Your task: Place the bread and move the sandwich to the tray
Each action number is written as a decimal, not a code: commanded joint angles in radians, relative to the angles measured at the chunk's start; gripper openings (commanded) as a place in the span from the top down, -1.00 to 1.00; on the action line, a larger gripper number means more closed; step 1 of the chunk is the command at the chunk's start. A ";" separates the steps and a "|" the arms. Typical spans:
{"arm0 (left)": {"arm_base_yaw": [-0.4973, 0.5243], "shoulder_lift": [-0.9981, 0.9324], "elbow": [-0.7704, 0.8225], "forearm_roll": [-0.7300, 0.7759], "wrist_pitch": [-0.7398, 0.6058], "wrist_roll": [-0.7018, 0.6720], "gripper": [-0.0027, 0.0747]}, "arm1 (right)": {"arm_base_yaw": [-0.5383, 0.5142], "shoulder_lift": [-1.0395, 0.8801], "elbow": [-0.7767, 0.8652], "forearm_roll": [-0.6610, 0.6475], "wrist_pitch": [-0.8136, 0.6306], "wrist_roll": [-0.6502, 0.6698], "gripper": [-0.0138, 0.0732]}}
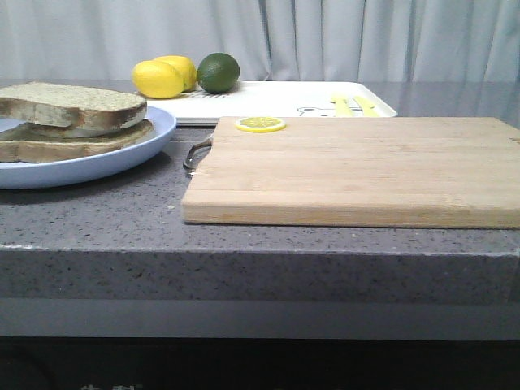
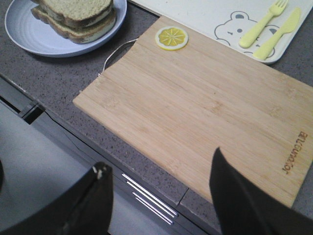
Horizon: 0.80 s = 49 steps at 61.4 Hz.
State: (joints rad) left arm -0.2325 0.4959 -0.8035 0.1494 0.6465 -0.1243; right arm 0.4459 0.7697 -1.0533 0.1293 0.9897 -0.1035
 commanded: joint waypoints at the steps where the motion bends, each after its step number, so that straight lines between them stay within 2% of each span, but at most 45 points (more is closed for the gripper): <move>1: 0.015 0.032 -0.067 0.040 0.011 -0.039 -0.16 | 0.000 -0.040 0.005 -0.005 -0.078 0.004 -0.37; 21: 0.077 0.263 -0.250 0.095 0.377 -0.062 -0.16 | 0.000 -0.061 0.015 -0.003 -0.042 0.004 -0.37; 30: 0.124 0.418 -0.313 0.159 0.394 -0.054 -0.16 | 0.000 -0.061 0.015 -0.003 -0.042 0.004 -0.37; 35: 0.187 0.522 -0.351 0.148 0.394 -0.050 -0.16 | 0.000 -0.061 0.015 -0.003 -0.042 0.004 -0.37; 42: 0.281 0.647 -0.413 -0.019 0.394 0.051 -0.16 | 0.000 -0.061 0.015 -0.003 -0.042 0.004 -0.37; 49: 0.389 0.773 -0.462 -0.298 0.394 0.240 -0.16 | 0.000 -0.061 0.015 -0.003 -0.042 0.004 -0.37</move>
State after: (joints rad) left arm 0.0968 1.2196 -1.2047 0.0277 1.0871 0.0000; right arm 0.4459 0.7107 -1.0172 0.1269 1.0057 -0.1012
